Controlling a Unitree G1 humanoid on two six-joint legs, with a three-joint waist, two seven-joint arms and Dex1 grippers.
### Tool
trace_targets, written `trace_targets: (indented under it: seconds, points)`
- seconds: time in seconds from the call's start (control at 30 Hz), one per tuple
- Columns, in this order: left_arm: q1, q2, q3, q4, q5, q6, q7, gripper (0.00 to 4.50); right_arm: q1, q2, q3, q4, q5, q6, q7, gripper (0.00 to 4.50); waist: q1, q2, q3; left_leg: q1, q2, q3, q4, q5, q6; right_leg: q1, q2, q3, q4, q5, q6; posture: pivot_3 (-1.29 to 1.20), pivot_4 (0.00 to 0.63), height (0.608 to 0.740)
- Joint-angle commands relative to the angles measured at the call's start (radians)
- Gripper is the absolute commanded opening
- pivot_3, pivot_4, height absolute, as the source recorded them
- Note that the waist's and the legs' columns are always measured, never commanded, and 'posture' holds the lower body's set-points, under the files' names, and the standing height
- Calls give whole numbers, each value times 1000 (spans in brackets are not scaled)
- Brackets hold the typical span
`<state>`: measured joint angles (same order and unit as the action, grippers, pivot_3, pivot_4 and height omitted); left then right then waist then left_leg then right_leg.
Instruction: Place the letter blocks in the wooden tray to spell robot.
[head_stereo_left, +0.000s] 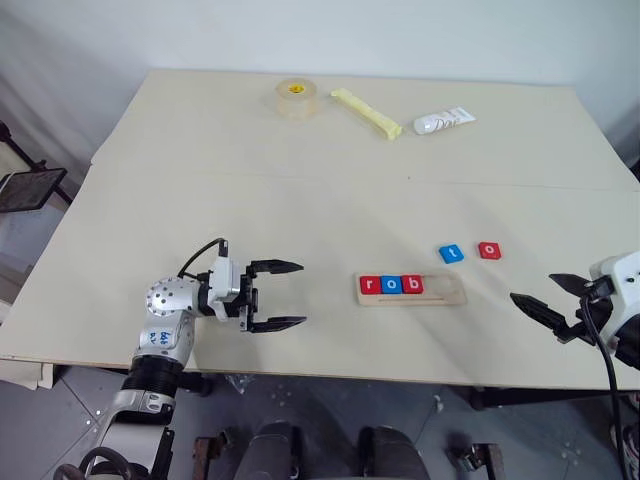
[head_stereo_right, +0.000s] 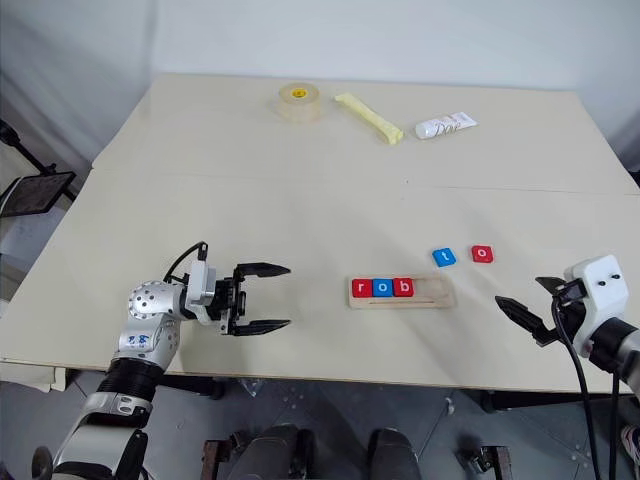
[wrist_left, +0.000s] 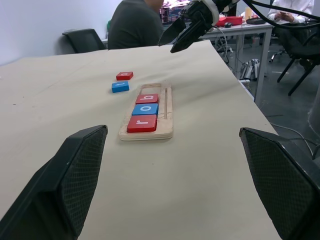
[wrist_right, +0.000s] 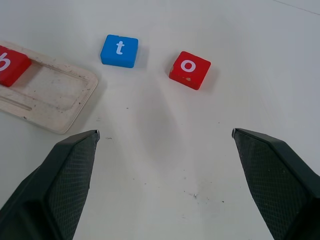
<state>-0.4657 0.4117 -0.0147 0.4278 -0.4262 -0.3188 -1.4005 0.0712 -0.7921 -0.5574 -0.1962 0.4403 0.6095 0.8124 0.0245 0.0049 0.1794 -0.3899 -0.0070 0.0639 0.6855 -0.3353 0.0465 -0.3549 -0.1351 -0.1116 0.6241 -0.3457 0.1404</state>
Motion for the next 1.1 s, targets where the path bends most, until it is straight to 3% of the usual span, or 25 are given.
trace_targets:
  seconds: [0.03, 0.33, 0.57, 1.1]
  points:
    - [-3, 7, 15, -20, -7, -10, -6, 4500, -9, -8, -14, -27, 21, -5, -10, 4455, -1, 0, 0, 0, 0, 0, 0, 0, 0, 0, 0, 0, 0, 0, 0, 0, 150, 740]
    - [8, 2, 14, -31, -3, -11, 4, 4500, -283, 46, 149, 179, -36, 58, -168, 4455, -7, 0, 0, 0, 1, 0, 0, 0, 0, 0, 1, 0, 0, 0, 0, 0, 150, 740]
    - [26, 7, 19, -55, -2, -10, 19, 4500, -433, 140, 227, 349, -97, -21, -268, 4455, -4, 0, 0, 0, 0, 0, -1, 0, 0, -1, 0, -1, 1, 0, 0, 0, 150, 740]
    - [64, 21, 20, -107, -4, 1, 58, 4500, -474, 220, 261, 489, -155, -141, -374, 4455, -19, 0, 0, 0, 0, -1, -1, 0, 0, -1, 0, -1, 2, 0, 0, 0, 150, 740]
